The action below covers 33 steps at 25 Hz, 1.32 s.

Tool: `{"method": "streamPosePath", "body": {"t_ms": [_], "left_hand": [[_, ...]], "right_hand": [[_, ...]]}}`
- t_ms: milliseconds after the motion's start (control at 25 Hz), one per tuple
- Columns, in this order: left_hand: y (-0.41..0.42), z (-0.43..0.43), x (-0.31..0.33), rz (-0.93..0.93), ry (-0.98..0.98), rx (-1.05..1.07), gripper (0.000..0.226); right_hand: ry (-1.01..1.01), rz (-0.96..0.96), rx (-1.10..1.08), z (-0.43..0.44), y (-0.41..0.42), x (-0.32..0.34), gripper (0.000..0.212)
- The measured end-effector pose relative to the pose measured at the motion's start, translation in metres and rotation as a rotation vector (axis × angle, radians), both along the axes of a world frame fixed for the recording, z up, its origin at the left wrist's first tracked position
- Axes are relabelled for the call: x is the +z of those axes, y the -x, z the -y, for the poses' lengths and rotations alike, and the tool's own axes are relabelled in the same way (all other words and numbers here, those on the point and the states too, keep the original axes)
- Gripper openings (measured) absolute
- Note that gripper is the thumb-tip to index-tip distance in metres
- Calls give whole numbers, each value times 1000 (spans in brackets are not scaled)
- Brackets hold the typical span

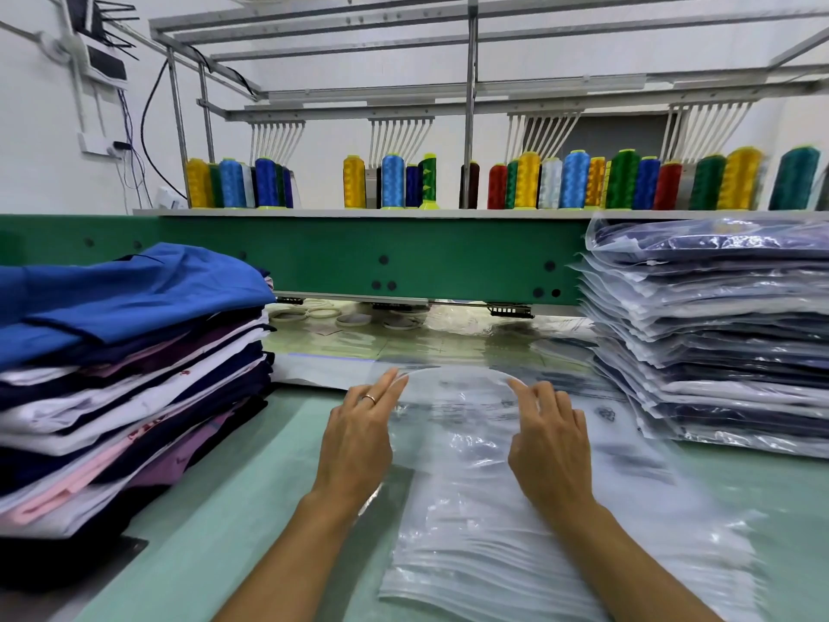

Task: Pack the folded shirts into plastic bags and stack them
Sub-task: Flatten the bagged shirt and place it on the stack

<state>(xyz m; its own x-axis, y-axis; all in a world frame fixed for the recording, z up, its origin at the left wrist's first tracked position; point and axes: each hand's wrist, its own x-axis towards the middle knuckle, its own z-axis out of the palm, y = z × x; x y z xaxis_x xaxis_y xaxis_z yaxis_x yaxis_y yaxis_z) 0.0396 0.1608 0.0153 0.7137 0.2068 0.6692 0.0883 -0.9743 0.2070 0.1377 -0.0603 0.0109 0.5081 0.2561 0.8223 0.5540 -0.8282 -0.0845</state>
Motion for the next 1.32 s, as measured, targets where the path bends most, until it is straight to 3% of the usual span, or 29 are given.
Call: {"method": "streamPosePath", "body": {"t_ms": [120, 200, 320, 400, 520, 640, 720, 840, 1000, 1080, 1200, 1320], "left_hand": [[2, -1, 2, 57, 67, -1, 53], [2, 0, 1, 19, 122, 17, 39], [3, 4, -8, -187, 169, -4, 27], [3, 8, -15, -327, 180, -60, 33], [4, 17, -16, -414, 191, -75, 48], [9, 12, -2, -439, 309, -103, 39], [17, -7, 18, -404, 216, -54, 26], [41, -56, 68, -266, -1, 126, 21], [84, -129, 138, -186, -291, 443, 30], [103, -161, 162, -209, -322, 579, 38], [127, -212, 187, -405, -136, 664, 66], [146, -246, 199, -666, 84, 544, 102]], "right_hand": [[-37, 18, -52, 4, 2, 4, 30], [-17, -31, -41, 8, 3, 7, 30], [164, -242, 70, 7, 3, 3, 29], [283, -456, 160, 5, 2, -2, 24], [344, -605, 184, 2, 2, -3, 44], [314, -560, 111, -13, 1, 10, 54], [341, -494, 51, -36, 3, 24, 36], [242, -526, 151, -88, 21, 50, 18], [65, -662, 378, -165, 53, 84, 15], [-18, -742, 500, -198, 71, 99, 14], [-152, -845, 719, -238, 94, 117, 16], [-301, -941, 870, -270, 106, 130, 20]]}}
